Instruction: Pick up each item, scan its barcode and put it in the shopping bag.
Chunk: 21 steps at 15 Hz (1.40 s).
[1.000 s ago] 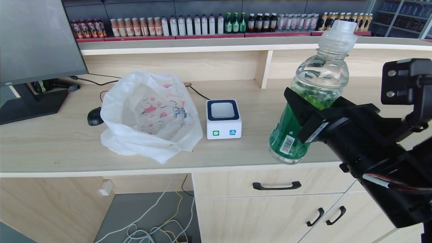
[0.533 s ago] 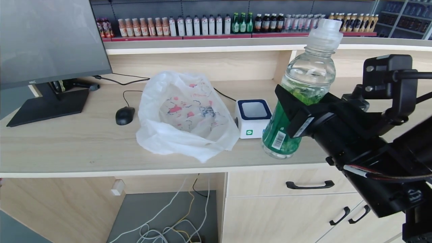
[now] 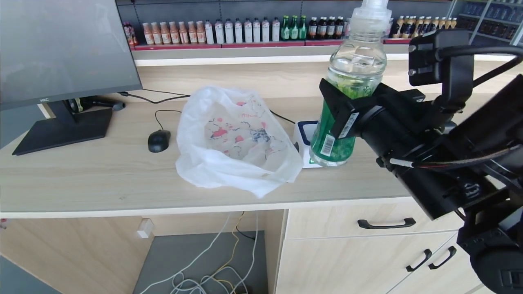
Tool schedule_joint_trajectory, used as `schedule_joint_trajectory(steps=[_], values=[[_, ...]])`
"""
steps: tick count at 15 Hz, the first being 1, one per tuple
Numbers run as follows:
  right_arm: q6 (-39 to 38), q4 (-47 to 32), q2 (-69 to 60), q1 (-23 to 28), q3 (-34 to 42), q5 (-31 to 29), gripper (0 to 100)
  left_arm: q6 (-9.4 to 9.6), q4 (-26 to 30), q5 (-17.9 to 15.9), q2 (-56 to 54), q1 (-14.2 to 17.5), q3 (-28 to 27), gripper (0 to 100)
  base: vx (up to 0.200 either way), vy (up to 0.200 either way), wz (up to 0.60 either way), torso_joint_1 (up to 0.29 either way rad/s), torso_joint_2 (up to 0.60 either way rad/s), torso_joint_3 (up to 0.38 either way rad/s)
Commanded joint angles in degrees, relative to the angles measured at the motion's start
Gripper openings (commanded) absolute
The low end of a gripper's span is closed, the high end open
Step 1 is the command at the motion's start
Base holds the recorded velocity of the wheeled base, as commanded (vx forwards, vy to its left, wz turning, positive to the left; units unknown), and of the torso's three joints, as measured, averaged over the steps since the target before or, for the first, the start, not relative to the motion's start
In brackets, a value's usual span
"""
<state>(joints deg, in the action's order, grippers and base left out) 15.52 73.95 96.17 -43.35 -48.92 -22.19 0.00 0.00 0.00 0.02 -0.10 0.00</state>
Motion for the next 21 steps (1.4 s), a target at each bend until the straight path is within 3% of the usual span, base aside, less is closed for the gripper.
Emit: schedule_joint_trajectory(steps=[1,5,8,15,21], values=[[4.08,-0.21,5.78,2.04,-7.94,5.14,0,0.0,0.0,0.0,-0.02,0.01,0.0,100,0.0,0.0,0.0,0.0,0.0,0.0],[10.23,0.06,11.32,6.44,-17.09,16.83,0,0.0,0.0,0.0,-0.02,0.01,0.0,100,0.0,0.0,0.0,0.0,0.0,0.0],[14.01,6.3,15.1,9.86,-19.28,27.9,0,0.0,0.0,0.0,-0.02,0.01,0.0,100,0.0,0.0,0.0,0.0,0.0,0.0],[23.24,10.34,18.97,13.38,-19.28,42.49,0,0.0,0.0,0.0,-0.02,0.01,0.0,100,0.0,0.0,0.0,0.0,0.0,0.0],[28.16,14.12,23.1,14.7,-19.99,50.14,0,0.0,0.0,0.0,-0.02,0.01,0.0,100,0.0,0.0,0.0,0.0,0.0,0.0]])
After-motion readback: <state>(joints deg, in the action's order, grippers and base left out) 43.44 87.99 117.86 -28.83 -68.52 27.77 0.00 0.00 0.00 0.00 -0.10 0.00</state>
